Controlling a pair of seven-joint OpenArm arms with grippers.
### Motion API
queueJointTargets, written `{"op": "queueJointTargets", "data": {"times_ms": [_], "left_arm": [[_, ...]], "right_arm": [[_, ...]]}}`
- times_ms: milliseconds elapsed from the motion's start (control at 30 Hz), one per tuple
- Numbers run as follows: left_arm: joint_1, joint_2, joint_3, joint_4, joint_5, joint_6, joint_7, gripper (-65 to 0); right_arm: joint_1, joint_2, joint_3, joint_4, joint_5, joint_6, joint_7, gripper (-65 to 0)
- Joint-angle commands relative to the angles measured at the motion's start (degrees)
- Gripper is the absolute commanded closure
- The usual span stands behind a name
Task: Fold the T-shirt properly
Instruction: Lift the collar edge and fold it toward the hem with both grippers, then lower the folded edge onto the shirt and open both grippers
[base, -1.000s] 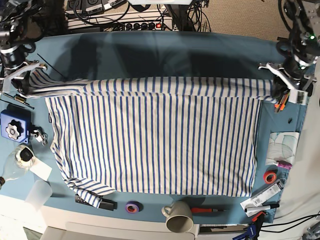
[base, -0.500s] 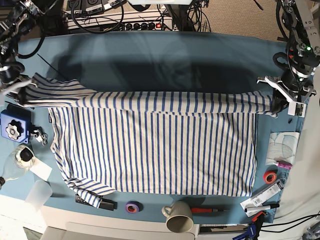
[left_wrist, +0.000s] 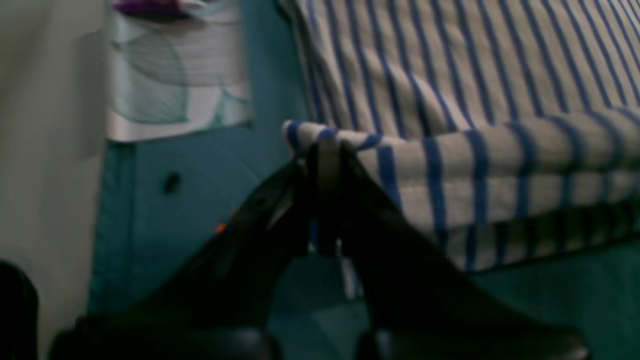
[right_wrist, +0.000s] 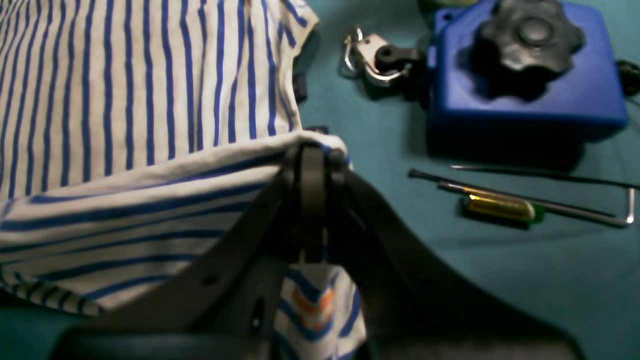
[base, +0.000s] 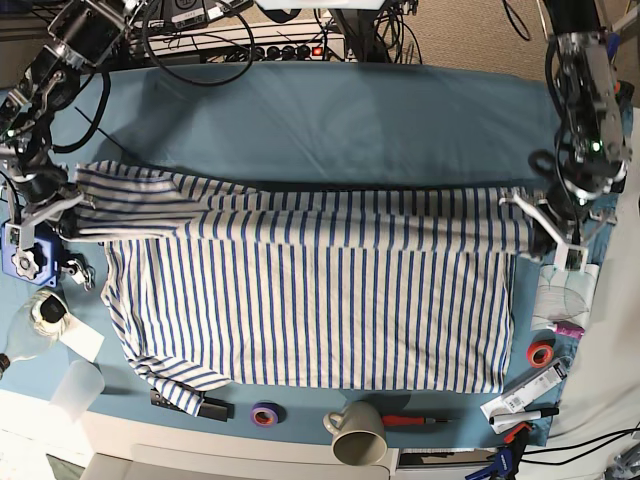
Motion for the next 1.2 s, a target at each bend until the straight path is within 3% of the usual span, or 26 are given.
{"op": "queueJointTargets", "data": {"times_ms": [0, 300, 433, 567, 700, 833, 1000, 1167], "left_arm": [[-1.64, -0.76, 0.22, -0.5, -0.09, 0.02, -1.18, 0.0], [-8.92, -0.46, 2.86, -7.37, -0.02, -0.04, -0.35, 0.0], [-11.02, -0.42, 2.89, -7.37, 0.11, -0.04, -0.52, 0.0], [-11.58, -0.24, 2.89, -7.5, 0.13, -0.07, -4.52, 0.0], [-11.87, -0.07, 2.91, -8.04, 0.13, -0.07, -4.48, 0.0], [-12.07, 0.66, 3.32, -10.75, 0.11, -0.11, -5.66, 0.0], [-15.06, 1.14, 6.54, -16.83, 0.15, -3.13, -6.58, 0.0], [-19.43, 1.16, 8.63, -22.29, 3.3, -1.07, -6.36, 0.0]], "right_arm": [[1.64, 1.31, 0.33, -0.17, 0.26, -0.15, 1.68, 0.0], [9.51, 1.33, 0.33, -10.4, 0.04, 0.0, 1.64, 0.0], [11.74, 1.31, 0.33, -12.41, 0.07, 1.81, 1.64, 0.0], [13.16, 1.33, -1.49, -12.85, -0.02, 1.92, 1.73, 0.0], [14.03, 1.31, -6.43, -12.85, -5.11, 1.84, 4.15, 0.0], [15.1, 1.27, -9.9, -12.85, -8.87, -0.74, 5.66, 0.0], [16.37, 1.18, -10.03, -12.85, -10.12, -0.92, 6.67, 0.0], [16.52, 1.2, -10.08, -13.81, -11.89, -0.98, 8.37, 0.0]]}}
